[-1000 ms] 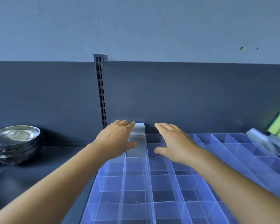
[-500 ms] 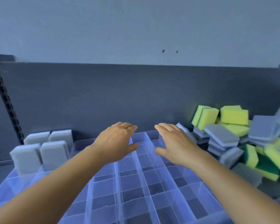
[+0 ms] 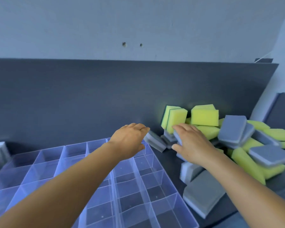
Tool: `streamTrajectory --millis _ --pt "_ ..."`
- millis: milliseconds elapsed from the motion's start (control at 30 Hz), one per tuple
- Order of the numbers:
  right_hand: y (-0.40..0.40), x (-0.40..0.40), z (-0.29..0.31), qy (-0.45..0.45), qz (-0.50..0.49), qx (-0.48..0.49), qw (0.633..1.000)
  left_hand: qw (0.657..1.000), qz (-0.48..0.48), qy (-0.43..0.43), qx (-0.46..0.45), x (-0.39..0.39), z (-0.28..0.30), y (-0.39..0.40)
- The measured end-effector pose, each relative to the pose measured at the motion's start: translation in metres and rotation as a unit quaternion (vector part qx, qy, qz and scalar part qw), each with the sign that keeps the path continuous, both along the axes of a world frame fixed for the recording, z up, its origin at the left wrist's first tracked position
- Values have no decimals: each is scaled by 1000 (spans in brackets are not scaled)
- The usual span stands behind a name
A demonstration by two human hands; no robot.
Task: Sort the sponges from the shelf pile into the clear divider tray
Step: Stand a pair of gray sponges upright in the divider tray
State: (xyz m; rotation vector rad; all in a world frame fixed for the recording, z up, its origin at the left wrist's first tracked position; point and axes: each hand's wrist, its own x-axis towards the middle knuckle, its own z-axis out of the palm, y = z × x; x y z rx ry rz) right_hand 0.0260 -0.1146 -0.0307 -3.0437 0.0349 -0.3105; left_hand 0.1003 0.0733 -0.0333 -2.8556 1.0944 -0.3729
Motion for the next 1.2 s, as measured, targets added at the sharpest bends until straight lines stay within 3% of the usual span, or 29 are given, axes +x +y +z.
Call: streamTrajectory --millis 333,500,667,933,1200 --pt "-34 16 -7 48 -62 54 995 999 10 -16 51 34 -16 -36" --pt "-33 20 -8 41 -71 73 994 999 0 -29 17 37 -20 -40" --pt "-27 17 -2 -26 -71 136 988 996 -1 -32 -84 21 -2 -36" --pt "9 17 7 -119 10 284 951 991 22 -17 -133 -12 27 0" --pt "86 14 20 -77 107 351 927 979 82 -33 -184 -37 41 90"
